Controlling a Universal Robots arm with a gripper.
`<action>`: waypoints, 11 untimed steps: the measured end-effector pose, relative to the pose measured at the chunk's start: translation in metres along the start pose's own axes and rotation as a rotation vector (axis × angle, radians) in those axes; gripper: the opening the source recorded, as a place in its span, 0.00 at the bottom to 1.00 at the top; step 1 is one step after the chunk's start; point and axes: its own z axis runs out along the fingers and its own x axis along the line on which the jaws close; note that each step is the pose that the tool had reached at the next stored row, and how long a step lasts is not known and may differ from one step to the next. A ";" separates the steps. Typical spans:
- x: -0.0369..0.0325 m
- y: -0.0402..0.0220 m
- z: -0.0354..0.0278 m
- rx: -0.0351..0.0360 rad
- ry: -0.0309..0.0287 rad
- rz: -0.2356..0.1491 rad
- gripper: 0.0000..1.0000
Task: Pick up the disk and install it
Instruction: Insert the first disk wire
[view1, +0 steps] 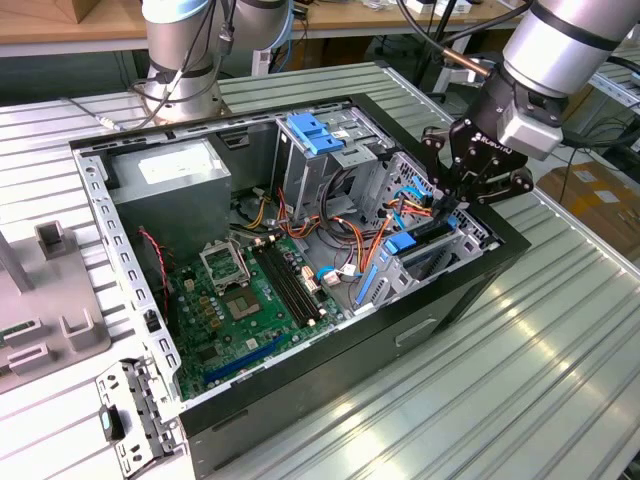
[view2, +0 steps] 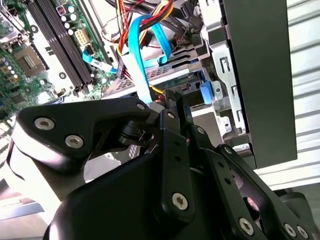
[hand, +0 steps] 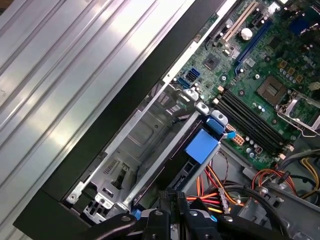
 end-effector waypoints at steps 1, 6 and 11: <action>0.0000 0.0000 0.0000 0.0004 -0.0002 0.006 0.17; 0.0000 0.0000 0.0003 0.0033 -0.0020 0.051 0.17; 0.0000 0.0000 0.0005 0.0058 -0.0034 0.090 0.17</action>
